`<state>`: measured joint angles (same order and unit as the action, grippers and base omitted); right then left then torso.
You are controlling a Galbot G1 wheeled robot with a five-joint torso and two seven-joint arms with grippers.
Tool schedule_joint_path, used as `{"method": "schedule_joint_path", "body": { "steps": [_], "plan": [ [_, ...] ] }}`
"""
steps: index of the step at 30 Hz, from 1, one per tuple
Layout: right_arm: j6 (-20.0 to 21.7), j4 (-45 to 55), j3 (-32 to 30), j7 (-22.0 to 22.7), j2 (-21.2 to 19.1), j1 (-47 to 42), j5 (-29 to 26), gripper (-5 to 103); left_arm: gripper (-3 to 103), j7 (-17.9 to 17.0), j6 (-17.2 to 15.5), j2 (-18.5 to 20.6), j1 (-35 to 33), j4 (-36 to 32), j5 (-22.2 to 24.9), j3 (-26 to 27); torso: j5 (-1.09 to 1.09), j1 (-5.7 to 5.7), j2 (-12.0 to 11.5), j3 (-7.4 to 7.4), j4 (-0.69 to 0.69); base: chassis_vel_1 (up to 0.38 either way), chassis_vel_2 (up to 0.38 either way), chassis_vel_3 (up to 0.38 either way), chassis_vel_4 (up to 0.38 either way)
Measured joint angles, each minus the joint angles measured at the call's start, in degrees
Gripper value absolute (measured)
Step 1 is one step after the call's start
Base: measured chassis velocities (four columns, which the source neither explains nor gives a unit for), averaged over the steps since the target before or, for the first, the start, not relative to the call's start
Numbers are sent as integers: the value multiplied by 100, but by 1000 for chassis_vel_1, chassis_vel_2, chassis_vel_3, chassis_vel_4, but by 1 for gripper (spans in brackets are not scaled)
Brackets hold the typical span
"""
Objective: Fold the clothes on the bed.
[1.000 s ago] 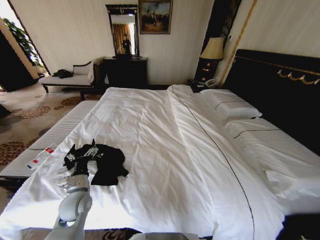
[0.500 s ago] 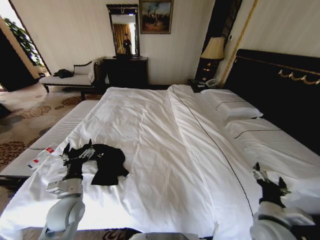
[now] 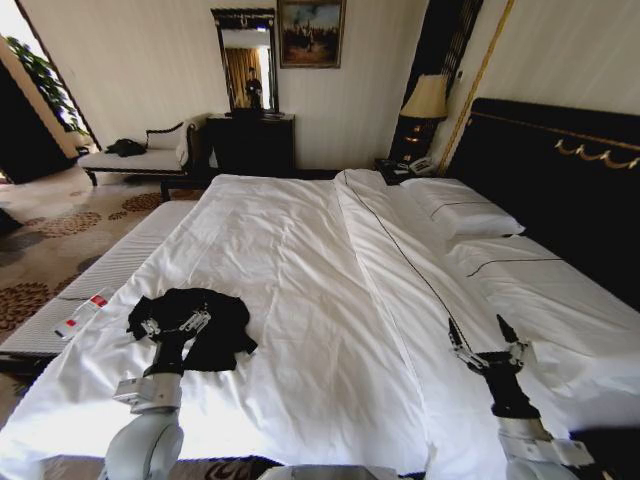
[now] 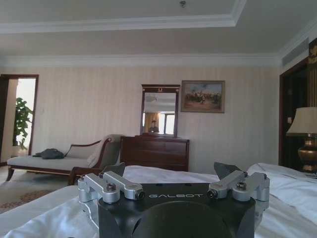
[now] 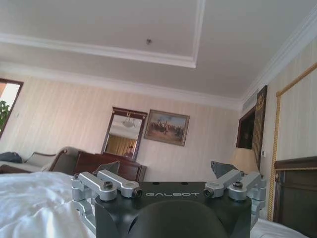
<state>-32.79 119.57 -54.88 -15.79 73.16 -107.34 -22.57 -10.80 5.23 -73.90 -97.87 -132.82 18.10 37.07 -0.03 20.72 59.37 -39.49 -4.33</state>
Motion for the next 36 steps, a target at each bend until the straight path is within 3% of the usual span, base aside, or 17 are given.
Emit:
{"method": "schedule_joint_path", "body": {
  "steps": [3,4,6,7,8,10,12,15,18,28,36],
  "plan": [
    [464,183,19,560,-32,-42,179,100,100,87,0,2,-63,-98,-19,-80,1,0,0,0,0,0,0,0,0],
    [1041,445,73,1331,-86,-87,204,100,100,160,-13,24,-118,-157,-18,-127,1,0,0,0,-2,0,0,0,0],
    [1802,878,122,2241,-235,-115,-163,100,100,209,-78,67,-187,-249,6,-185,0,0,0,0,0,0,0,0,0],
    [1802,878,122,2241,-235,-115,-163,100,100,209,-78,67,-187,-249,6,-185,0,0,0,0,0,0,0,0,0],
    [2279,1178,81,2700,-417,-124,-591,100,100,224,-158,98,-237,-328,28,-226,1,0,0,0,0,0,0,0,0],
    [2711,1458,-42,3033,-701,-124,-1115,100,100,236,-270,119,-282,-417,17,-256,-1,0,0,0,0,0,0,0,0],
    [2832,1541,-110,3106,-860,-124,-1357,100,100,240,-307,119,-300,-446,-13,-272,-1,0,0,0,1,0,0,0,0],
    [2684,1517,-188,3030,-1028,-122,-1478,100,100,241,-342,97,-339,-462,-115,-328,0,0,0,0,2,0,0,0,0],
    [2090,1214,-266,2893,-835,-43,-906,100,100,234,-328,10,-416,-447,-330,-449,2,0,0,0,-2,0,0,0,0],
    [1766,1068,-100,2256,-520,-152,-609,100,100,194,-289,-38,-462,-443,-409,-468,0,0,0,0,1,0,0,0,0],
    [1706,999,-107,2210,-346,-163,-497,100,100,175,-276,-12,-345,-371,-391,-476,0,0,0,0,0,0,0,0,0]
  ]
}}
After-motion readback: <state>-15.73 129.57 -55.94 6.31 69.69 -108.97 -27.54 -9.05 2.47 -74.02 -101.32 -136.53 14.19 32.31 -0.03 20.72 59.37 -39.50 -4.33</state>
